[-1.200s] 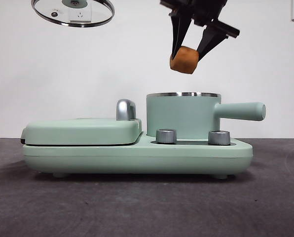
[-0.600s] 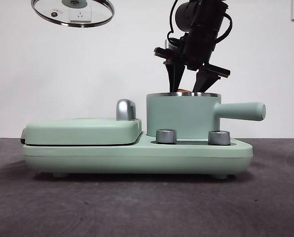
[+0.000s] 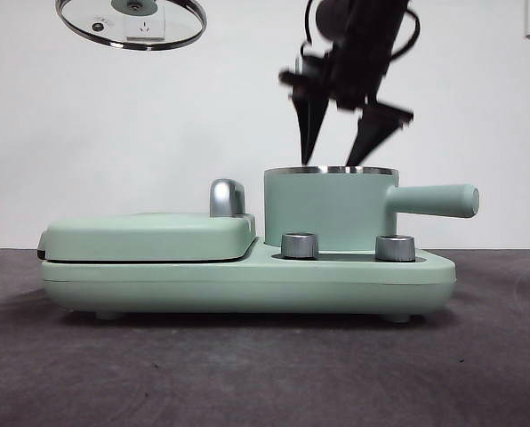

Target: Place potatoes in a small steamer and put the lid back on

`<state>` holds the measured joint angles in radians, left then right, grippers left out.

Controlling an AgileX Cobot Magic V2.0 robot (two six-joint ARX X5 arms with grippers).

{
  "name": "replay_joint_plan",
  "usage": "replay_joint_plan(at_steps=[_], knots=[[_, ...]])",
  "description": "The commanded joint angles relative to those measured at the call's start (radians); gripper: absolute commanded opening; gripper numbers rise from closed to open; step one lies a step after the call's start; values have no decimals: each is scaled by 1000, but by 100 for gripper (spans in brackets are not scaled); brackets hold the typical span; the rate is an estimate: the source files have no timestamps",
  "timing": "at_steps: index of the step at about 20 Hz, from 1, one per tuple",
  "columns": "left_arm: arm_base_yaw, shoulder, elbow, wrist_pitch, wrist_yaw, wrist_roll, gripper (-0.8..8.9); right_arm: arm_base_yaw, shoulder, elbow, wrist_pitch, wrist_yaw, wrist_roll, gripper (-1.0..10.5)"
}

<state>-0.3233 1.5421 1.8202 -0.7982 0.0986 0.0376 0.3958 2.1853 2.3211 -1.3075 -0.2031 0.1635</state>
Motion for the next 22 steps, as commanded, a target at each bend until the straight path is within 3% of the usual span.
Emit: replay_joint_plan(at_steps=[1, 4, 8, 10, 17, 22], knots=[[-12, 2, 21, 16, -2, -1, 23, -1, 17, 168, -102, 2, -26, 309], [-34, 22, 19, 11, -1, -1, 23, 0, -64, 226, -113, -5, -44, 309], [-72, 43, 19, 11, -1, -1, 23, 7, -236, 134, -117, 29, -50, 309], [-98, 43, 19, 11, -1, -1, 23, 8, -357, 19, -117, 41, -67, 309], [-213, 47, 19, 32, -2, 0, 23, 8, -873, -564, -117, 203, -95, 309], [-290, 68, 19, 97, -1, 1, 23, 8, -1203, -899, -116, 211, -95, 309]])
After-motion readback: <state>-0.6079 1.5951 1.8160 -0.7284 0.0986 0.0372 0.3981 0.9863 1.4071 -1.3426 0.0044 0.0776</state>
